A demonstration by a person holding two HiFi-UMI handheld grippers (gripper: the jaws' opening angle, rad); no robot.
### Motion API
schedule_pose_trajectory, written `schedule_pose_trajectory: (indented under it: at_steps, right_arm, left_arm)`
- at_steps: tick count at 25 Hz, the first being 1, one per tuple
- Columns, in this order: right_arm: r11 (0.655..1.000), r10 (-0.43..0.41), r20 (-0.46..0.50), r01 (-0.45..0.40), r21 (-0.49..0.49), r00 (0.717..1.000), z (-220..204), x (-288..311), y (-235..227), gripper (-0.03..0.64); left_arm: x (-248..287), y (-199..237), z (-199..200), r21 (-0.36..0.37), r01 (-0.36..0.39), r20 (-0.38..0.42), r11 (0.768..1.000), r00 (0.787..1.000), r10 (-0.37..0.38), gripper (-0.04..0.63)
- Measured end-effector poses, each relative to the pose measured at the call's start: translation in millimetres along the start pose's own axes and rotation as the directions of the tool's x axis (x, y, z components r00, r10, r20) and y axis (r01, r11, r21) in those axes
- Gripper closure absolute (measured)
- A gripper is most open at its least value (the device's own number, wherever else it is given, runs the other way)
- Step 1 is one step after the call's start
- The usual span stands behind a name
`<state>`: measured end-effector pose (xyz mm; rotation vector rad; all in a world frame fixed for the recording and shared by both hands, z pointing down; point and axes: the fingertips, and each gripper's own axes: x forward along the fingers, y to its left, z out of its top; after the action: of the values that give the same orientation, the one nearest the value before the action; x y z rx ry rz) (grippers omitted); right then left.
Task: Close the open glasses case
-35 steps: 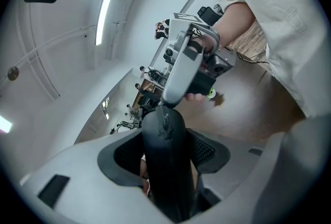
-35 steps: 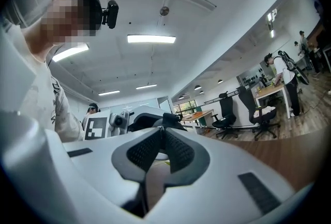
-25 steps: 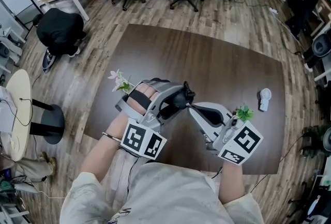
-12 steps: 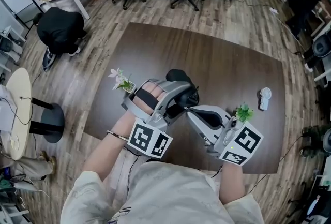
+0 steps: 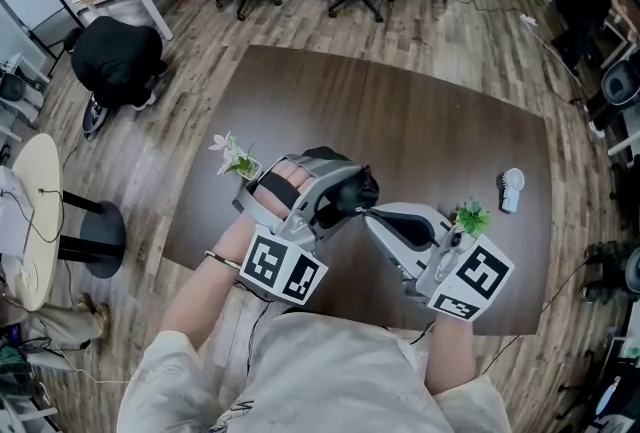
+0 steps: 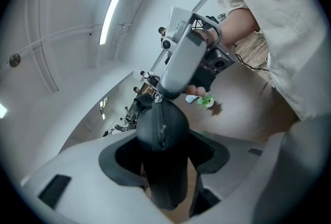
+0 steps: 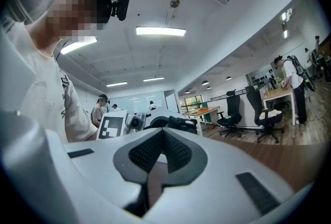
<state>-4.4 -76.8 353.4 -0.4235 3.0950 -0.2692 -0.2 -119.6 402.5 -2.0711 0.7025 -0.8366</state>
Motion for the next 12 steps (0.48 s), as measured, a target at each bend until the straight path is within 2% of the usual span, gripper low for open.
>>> schedule_pose_trajectory:
  at_steps: [6,12]
  right_arm:
    - [0.999,0.004,-0.039,-0.006,-0.049,0.999,-0.7,-3.8,1.0,0.617]
    - [0.994,-0.031,-0.106,0.019,-0.111,0.994,-6.0,-7.2,-4.7,0.617]
  left_arm:
    - [-5.8,-3.4,-0.5,0.001,-0.001,0.018,1.0,1.0,0.001,0.364]
    - [-9.2,-8.2,-5.1,0.073,0.014,-0.012,0.997,1.0,-0.013,0.367]
